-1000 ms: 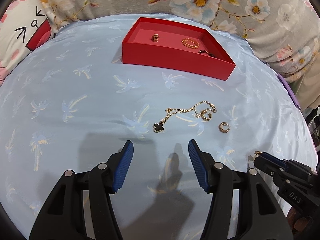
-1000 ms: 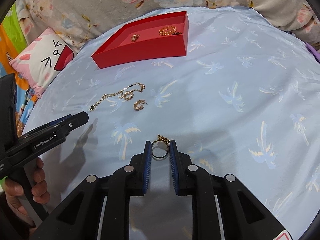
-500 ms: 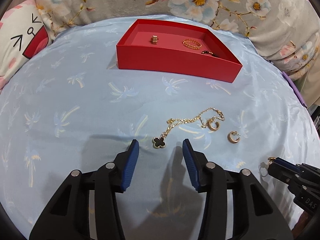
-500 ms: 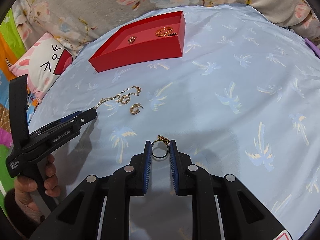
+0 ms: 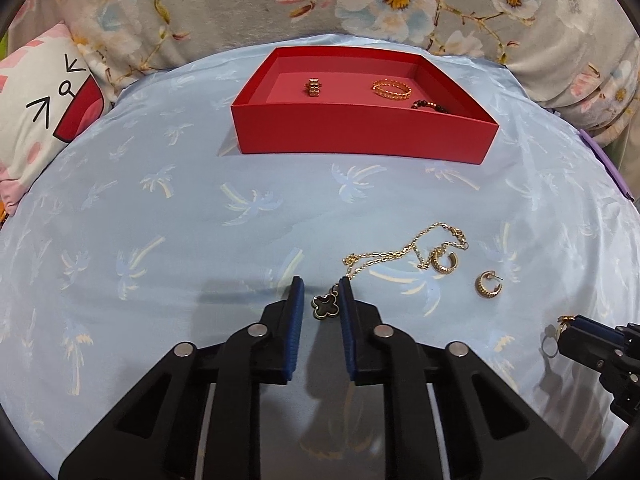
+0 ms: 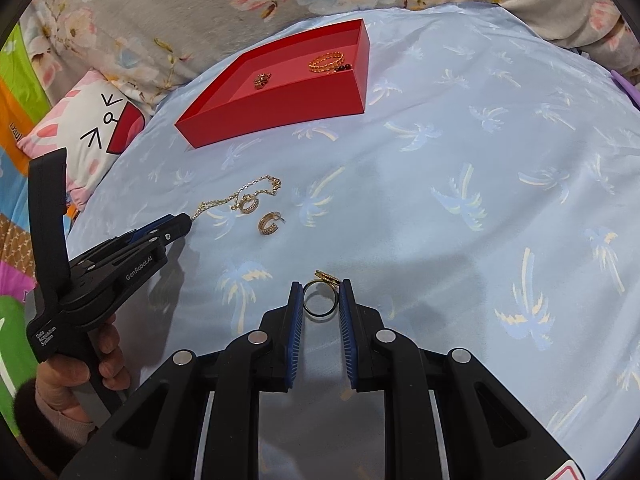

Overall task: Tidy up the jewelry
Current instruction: 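Lower the left tool onto the black clover pendant necklace and close it, then carry the clover necklace and stone ring over the red box with both tools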

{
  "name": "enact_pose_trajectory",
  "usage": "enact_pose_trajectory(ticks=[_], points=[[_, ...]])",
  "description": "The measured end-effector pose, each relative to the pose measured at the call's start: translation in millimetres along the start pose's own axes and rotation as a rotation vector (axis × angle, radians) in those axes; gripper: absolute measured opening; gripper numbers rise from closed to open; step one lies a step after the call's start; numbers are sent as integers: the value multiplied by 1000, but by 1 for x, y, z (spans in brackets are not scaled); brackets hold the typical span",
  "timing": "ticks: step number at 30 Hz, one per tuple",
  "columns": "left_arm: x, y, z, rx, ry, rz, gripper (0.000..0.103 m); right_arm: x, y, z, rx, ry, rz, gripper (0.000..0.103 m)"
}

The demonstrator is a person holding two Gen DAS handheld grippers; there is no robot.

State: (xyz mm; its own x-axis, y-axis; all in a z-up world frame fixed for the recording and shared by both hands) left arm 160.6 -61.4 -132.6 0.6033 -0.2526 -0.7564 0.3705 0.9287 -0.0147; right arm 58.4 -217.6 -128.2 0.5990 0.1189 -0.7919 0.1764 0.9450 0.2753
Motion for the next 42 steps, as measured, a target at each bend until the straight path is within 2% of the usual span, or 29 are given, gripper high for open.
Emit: enact_pose_trajectory(ticks=[2,9,13,18,32,42], points=[[0,1,0,0,0,6,12,0,0,0,1,0,1,17],[-1,1,-1,-8,2,-1,12,-3,1,1,2,-7,-1,17],[-7,7,-3,-72,21,-69,12,-6,1,2,1,-14,-2,17],[-26,12,4,-117,2,-120,12,-9,3,4,-6,-20,0,17],[-115,16,74,-130,-201,-202,12,-37,23,30,-32,-91,44,17],[-154,20,121,-103,-326,-201,12,-49,40,66,-57,-140,97,17]])
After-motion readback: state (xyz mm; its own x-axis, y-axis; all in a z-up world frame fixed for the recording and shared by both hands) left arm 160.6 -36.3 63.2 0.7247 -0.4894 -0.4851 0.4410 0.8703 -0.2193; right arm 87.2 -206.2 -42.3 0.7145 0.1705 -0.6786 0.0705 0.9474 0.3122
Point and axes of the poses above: each gripper's, at about its wrist camera, not at the fingertips, and x roughly the way its jaws point, y to its left, z to its top, the point moved 8 cm from there along x, roughly the way its jaws point
